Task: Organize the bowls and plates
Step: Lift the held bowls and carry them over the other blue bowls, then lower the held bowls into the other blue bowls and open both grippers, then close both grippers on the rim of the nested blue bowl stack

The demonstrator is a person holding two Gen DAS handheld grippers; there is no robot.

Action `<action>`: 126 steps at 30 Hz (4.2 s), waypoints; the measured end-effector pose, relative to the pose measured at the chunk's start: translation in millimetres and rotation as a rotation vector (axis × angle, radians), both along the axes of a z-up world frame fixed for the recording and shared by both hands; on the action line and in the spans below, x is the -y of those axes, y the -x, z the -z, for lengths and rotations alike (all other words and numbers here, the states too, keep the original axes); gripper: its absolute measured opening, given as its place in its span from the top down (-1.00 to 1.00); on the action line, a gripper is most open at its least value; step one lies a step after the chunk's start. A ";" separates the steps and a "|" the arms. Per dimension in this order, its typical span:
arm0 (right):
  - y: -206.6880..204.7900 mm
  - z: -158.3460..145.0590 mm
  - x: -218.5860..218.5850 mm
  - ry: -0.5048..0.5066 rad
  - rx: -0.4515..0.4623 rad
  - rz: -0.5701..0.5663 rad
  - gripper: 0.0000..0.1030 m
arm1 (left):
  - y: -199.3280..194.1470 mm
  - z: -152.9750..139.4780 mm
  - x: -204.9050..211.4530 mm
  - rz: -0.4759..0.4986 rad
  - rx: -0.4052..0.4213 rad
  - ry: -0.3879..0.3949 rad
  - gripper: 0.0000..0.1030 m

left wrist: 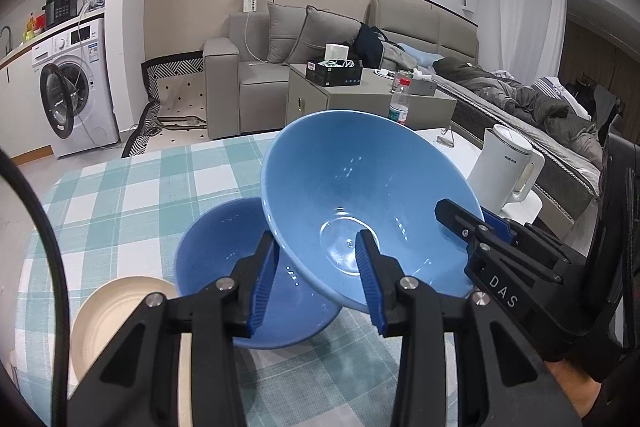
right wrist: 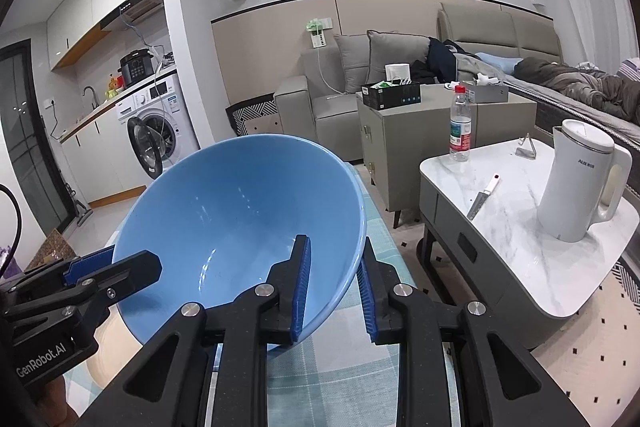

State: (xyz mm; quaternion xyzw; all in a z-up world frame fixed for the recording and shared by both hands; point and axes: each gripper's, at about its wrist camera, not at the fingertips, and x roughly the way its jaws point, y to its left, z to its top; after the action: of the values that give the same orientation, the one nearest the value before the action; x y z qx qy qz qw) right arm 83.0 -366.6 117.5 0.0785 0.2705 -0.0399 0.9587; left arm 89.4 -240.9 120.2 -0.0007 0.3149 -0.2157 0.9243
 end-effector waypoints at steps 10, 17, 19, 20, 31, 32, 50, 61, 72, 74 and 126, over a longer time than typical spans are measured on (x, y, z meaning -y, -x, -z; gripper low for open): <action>-15.3 4.7 -26.5 0.012 -0.008 -0.047 0.55 | -5.4 2.4 -27.2 -0.033 -0.011 0.009 0.25; -30.5 12.9 -42.6 0.026 -0.027 -0.080 0.54 | -13.1 10.6 -41.1 -0.060 -0.021 0.003 0.26; -35.0 15.2 -45.5 0.018 -0.031 -0.087 0.54 | -15.5 13.3 -44.8 -0.067 -0.023 0.000 0.25; -37.6 16.4 -47.3 0.019 -0.034 -0.091 0.54 | -16.3 14.9 -46.1 -0.070 -0.025 -0.002 0.25; -59.8 31.7 -62.9 0.029 -0.069 -0.124 0.54 | -29.4 29.3 -61.1 -0.104 -0.053 -0.009 0.25; -62.2 33.6 -62.4 0.033 -0.073 -0.125 0.54 | -30.5 31.2 -62.1 -0.106 -0.057 -0.010 0.25; -76.7 62.9 -78.8 0.100 -0.143 -0.132 0.54 | -42.8 63.0 -63.6 -0.121 -0.099 -0.075 0.26; -76.4 69.8 -80.5 0.134 -0.166 -0.123 0.51 | -48.8 74.2 -58.8 -0.125 -0.123 -0.107 0.26; -71.9 69.7 -89.3 0.192 -0.166 -0.128 0.42 | -49.6 77.8 -59.5 -0.122 -0.129 -0.124 0.25; -72.0 69.6 -89.0 0.197 -0.167 -0.134 0.39 | -49.7 78.0 -59.6 -0.121 -0.130 -0.128 0.25; -81.8 81.0 -19.8 -0.096 -0.216 -0.122 -0.99 | -79.6 86.7 -99.6 -0.203 -0.247 0.031 -1.00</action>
State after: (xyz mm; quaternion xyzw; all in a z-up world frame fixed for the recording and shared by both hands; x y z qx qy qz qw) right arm 164.8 -346.8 36.5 0.1030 0.3778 0.0235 0.9198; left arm 168.9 -141.3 33.5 -0.0730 0.4212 -0.1244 0.8954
